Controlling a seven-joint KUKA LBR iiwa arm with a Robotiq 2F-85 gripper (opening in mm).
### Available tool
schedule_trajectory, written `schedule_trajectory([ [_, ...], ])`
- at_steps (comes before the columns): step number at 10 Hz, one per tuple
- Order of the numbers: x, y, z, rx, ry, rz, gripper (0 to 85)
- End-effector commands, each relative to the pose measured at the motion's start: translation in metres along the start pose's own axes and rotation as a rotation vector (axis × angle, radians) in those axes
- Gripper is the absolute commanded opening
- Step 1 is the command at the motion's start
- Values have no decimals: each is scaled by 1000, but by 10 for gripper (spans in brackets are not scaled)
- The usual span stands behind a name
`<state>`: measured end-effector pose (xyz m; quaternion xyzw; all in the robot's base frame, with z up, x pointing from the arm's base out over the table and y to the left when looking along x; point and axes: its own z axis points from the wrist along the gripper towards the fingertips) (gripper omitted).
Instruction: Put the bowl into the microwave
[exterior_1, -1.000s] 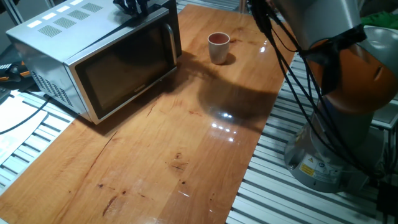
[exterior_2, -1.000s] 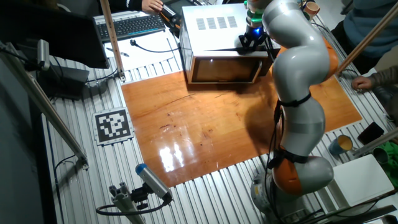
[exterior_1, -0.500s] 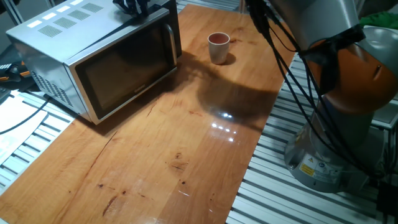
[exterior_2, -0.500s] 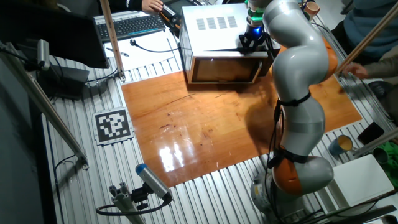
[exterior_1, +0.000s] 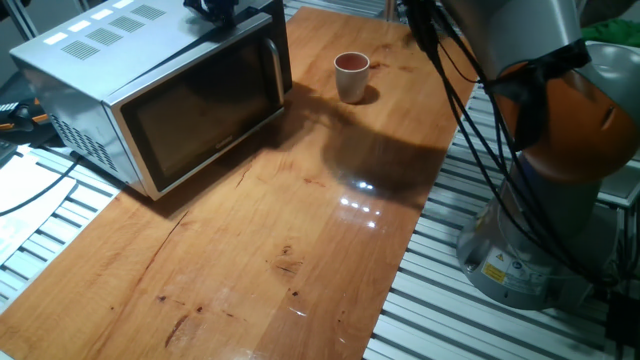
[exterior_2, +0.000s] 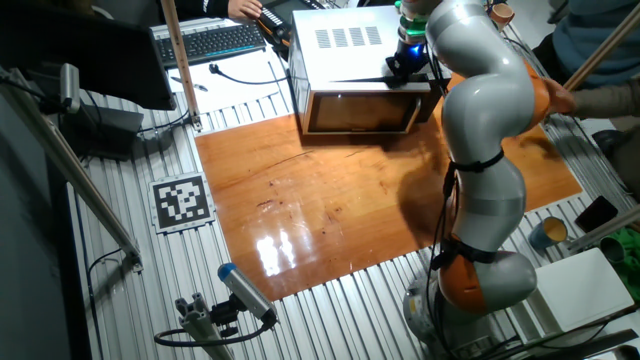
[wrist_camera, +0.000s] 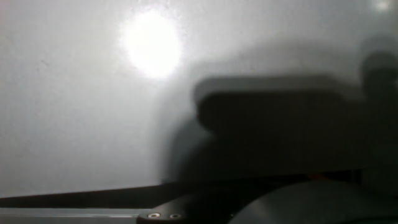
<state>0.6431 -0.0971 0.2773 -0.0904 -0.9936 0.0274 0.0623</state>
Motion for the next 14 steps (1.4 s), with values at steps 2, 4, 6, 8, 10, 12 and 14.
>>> schedule_trajectory([
  [2, 3, -2, -3, 6, -16, -15, 0],
  [4, 8, -3, -4, 3, -17, -25, 0],
  [6, 12, -3, -5, 4, -19, -28, 0],
  [8, 17, -2, -6, 7, -22, -29, 0],
  [10, 24, 0, -7, 10, -23, -23, 0],
  [12, 30, 3, -8, 14, -33, -11, 0],
  [14, 33, 4, -8, 18, -38, -9, 0],
])
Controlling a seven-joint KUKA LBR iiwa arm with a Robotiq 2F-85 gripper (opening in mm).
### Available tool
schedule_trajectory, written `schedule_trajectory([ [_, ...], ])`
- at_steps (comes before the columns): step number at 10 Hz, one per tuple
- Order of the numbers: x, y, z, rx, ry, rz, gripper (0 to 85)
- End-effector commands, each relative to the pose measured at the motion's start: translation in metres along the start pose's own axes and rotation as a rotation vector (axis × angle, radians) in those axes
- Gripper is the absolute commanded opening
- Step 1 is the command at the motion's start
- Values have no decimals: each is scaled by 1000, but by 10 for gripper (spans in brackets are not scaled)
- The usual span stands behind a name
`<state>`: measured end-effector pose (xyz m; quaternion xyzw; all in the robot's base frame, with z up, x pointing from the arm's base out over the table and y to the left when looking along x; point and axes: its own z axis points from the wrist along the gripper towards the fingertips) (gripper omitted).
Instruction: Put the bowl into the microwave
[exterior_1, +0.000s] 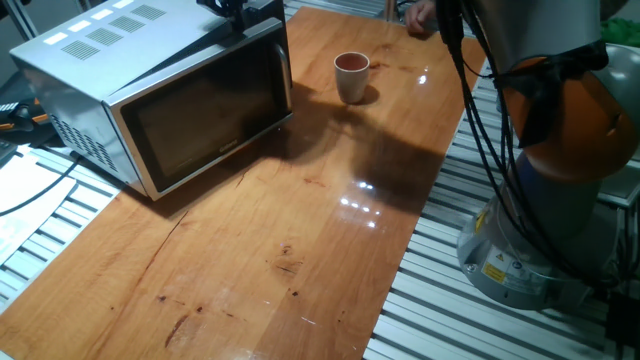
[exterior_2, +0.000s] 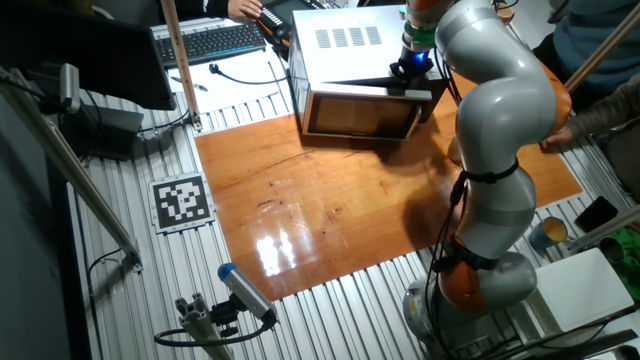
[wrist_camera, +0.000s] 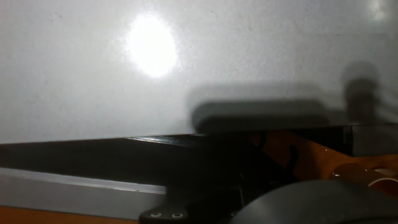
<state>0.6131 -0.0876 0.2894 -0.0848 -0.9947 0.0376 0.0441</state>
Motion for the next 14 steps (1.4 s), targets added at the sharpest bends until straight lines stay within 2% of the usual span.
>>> schedule_trajectory([
  [1, -1, 0, 0, 0, -1, 0, 0],
  [5, 1, 0, 0, 1, -3, -6, 0],
  [8, 1, 0, 0, -35, 28, -7, 0],
  [11, 1, 0, 0, -55, 30, 3, 0],
  [14, 1, 0, 0, -50, 34, 6, 0],
])
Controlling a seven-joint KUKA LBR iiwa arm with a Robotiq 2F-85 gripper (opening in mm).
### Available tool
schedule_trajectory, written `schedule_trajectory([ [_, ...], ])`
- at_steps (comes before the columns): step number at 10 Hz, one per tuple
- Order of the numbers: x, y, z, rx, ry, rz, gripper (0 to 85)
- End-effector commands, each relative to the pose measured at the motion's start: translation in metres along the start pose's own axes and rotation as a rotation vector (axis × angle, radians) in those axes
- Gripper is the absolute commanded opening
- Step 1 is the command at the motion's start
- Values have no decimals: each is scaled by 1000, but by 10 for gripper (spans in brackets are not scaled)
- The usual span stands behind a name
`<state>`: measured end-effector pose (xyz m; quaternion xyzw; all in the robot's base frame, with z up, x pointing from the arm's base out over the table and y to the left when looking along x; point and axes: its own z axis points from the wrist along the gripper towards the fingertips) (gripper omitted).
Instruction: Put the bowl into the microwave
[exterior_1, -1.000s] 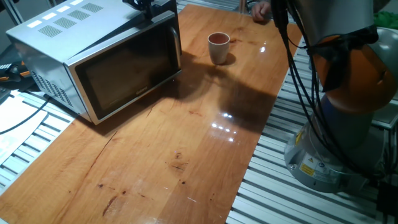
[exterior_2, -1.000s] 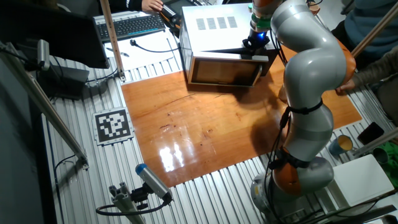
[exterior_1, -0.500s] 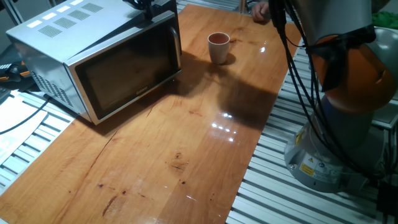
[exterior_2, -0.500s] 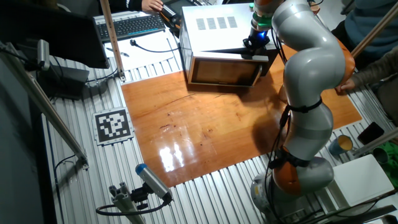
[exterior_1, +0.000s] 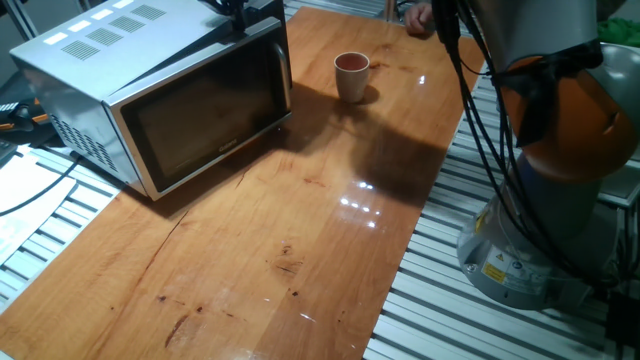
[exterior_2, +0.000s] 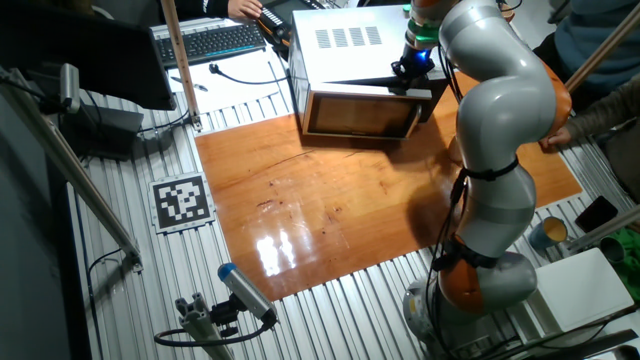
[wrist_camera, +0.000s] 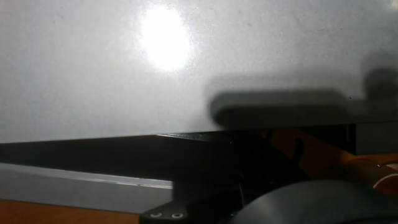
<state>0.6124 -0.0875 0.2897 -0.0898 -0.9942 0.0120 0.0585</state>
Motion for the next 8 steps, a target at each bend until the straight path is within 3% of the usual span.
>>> schedule_trajectory([
  [1, 0, 0, 0, 2, -1, 1, 0],
  [3, 0, 0, 0, 11, -3, 9, 0],
  [6, 0, 0, 0, 61, -44, -9, 0],
  [8, 0, 0, 0, 53, -65, -16, 0],
])
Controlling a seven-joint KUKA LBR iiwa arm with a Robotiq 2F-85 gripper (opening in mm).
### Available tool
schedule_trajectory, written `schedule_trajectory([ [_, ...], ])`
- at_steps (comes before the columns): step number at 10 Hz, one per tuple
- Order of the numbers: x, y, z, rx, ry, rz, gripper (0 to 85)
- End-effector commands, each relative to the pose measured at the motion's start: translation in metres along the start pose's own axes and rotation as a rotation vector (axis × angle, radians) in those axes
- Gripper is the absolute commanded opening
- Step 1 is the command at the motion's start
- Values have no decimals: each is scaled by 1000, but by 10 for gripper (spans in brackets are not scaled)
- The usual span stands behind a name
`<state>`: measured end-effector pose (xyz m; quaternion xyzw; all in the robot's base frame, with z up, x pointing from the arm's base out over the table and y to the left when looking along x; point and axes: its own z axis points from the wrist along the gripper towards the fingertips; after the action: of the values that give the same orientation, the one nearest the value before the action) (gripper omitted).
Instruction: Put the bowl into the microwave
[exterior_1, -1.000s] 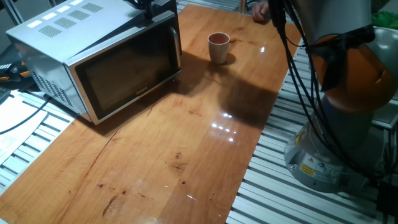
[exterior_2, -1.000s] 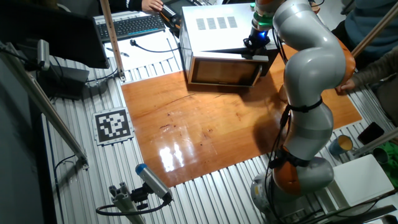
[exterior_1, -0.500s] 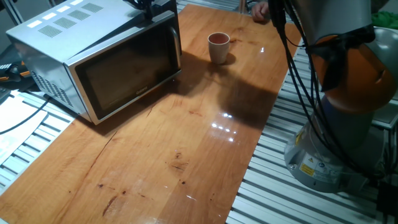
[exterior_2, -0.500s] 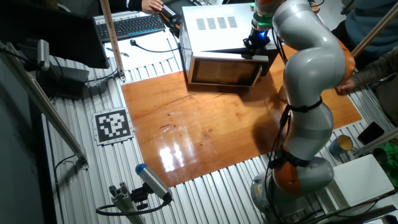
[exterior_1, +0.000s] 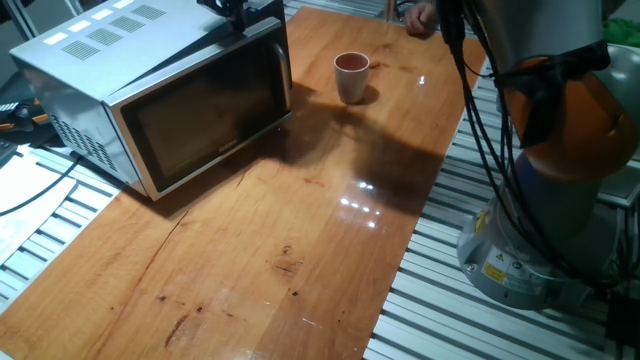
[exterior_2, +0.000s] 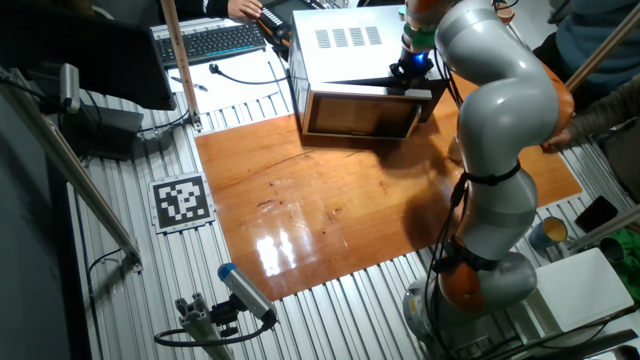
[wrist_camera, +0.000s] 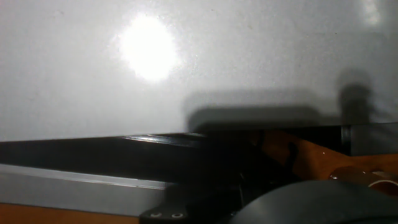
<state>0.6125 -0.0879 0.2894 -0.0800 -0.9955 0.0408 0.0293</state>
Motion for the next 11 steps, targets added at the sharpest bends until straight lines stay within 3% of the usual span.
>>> schedule_trajectory([
  [1, 0, 0, 0, 1, -21, -3, 0],
  [2, 0, 0, 0, -17, -8, -14, 0],
  [3, 0, 0, 0, -27, 28, -35, 0],
  [4, 0, 0, 0, -37, 86, -44, 0],
  [5, 0, 0, 0, -43, 106, -44, 0],
  [6, 0, 0, 0, -63, 99, -46, 0],
  [8, 0, 0, 0, -75, 111, -38, 0],
  [11, 0, 0, 0, -51, 78, -22, 0],
])
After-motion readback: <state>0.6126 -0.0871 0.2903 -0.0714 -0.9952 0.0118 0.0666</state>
